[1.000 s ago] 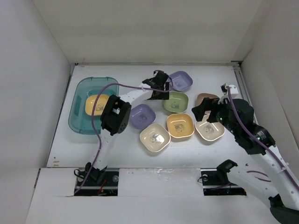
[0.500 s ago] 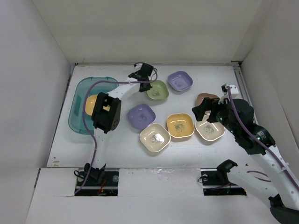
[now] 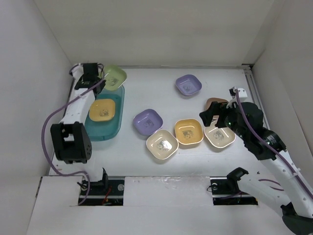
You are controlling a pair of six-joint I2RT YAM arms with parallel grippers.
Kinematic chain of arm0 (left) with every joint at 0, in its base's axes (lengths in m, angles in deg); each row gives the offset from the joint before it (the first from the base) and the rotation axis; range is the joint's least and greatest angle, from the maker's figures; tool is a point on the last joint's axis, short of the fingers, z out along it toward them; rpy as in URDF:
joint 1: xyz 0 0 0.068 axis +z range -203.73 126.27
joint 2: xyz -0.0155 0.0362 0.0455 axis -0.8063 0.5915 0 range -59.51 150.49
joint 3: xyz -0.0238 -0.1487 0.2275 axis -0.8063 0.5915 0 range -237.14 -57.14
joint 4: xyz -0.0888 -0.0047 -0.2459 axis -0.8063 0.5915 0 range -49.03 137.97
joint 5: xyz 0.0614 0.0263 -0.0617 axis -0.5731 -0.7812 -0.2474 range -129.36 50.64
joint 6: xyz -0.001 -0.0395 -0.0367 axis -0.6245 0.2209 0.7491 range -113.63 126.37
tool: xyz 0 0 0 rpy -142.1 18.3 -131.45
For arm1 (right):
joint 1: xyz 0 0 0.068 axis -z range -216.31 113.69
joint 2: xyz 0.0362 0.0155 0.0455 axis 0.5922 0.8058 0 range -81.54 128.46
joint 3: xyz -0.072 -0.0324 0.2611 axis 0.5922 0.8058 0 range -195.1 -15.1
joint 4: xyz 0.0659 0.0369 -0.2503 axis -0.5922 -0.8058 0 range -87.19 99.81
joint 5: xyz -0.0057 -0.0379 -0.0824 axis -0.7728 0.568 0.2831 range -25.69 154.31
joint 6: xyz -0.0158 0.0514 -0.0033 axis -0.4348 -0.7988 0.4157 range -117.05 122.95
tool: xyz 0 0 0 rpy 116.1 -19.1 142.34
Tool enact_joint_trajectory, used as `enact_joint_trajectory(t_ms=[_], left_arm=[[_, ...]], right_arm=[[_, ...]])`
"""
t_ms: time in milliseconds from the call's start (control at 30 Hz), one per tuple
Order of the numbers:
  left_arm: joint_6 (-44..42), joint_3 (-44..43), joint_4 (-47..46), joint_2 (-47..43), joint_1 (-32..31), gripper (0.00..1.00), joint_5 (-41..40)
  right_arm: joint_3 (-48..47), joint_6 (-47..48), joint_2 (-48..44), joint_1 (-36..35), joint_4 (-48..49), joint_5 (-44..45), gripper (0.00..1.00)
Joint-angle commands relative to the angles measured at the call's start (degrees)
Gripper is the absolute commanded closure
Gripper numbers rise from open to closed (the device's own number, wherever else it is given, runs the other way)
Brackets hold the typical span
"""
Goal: Place the plates into the plastic bin on the countertop
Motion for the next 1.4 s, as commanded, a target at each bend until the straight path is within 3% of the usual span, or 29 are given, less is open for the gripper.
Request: enact_joint_trajectory(t_ms=[0, 100, 267, 467, 533, 567, 800, 833, 867, 933, 1000, 1100, 1133, 1167, 1233, 1367], left_arm=[[7.42, 7.55, 0.25, -5.25, 4.58, 1.0, -0.04], [10.15, 16.96, -2.98, -10.35, 8.8, 1.0, 1.37], [18.4, 26.88, -4.3, -18.26, 9.34, 1.0, -0.83], [24.83, 28.85, -4.24, -20.91, 9.34, 0.98, -1.97], [24.83, 26.84, -2.56, -18.72, 9.34, 0.89, -1.97], [24.83, 26.82, -1.68, -18.19, 9.34, 0.77, -1.97], [22.99, 28.05, -3.42, -20.64, 9.34, 0.55, -1.45], [22.29, 27.53, -3.43, -21.6, 9.34, 0.47, -0.92], [19.85, 26.66, -4.13, -22.31, 8.82, 0.23, -0.92], [15.19, 25.16, -8.24, -23.54, 4.35, 0.0, -0.92], [8.35, 19.75, -9.06, -21.89, -0.48, 0.0, -1.53], [5.32, 7.64, 0.49, -16.18, -14.26, 0.0, -8.96], [4.62, 5.66, 3.05, -12.68, -21.35, 0.0, -11.18], [5.4, 4.6, 6.81, -11.51, -24.29, 0.0, -12.86], [6.64, 6.51, 8.0, -10.89, -29.83, 0.0, -14.28], [10.41, 17.13, 2.21, -13.86, -32.06, 0.0, -10.16]], right_arm=[[-0.81, 1.28, 0.31, 0.18, 4.08, -1.84, 0.0], [-0.81, 1.28, 0.83, 0.18, 4.61, -3.33, 0.0], [-0.81, 1.81, 1.36, 0.18, 5.14, -5.35, 0.0], [-0.81, 2.33, 0.14, 0.18, 5.14, -5.88, 0.0], [-0.81, 2.34, 0.13, 0.18, 4.53, -5.35, 0.0], [-0.81, 2.34, 0.13, 0.18, 4.52, -5.35, 0.0], [-0.81, 2.34, 0.13, 0.18, 5.05, -5.35, 0.0], [-0.81, 2.34, 0.65, 0.18, 5.66, -5.35, 0.0], [-0.81, 2.34, 0.66, 0.18, 5.66, -5.35, 0.0], [-0.19, 2.34, 2.41, 0.18, 6.19, -5.35, 0.0], [0.33, 2.34, 3.2, 0.18, 7.41, -6.14, 0.0], [1.38, 1.72, 3.74, 0.18, 8.56, -6.76, 0.0], [1.39, 1.72, 3.74, 0.18, 9.09, -6.76, 0.0], [1.39, 1.72, 4.26, 0.18, 9.09, -6.76, 0.0], [1.92, 1.2, 4.26, 0.18, 9.09, -7.29, 0.0], [2.97, 0.67, 3.04, 0.18, 9.09, -7.29, 0.0]])
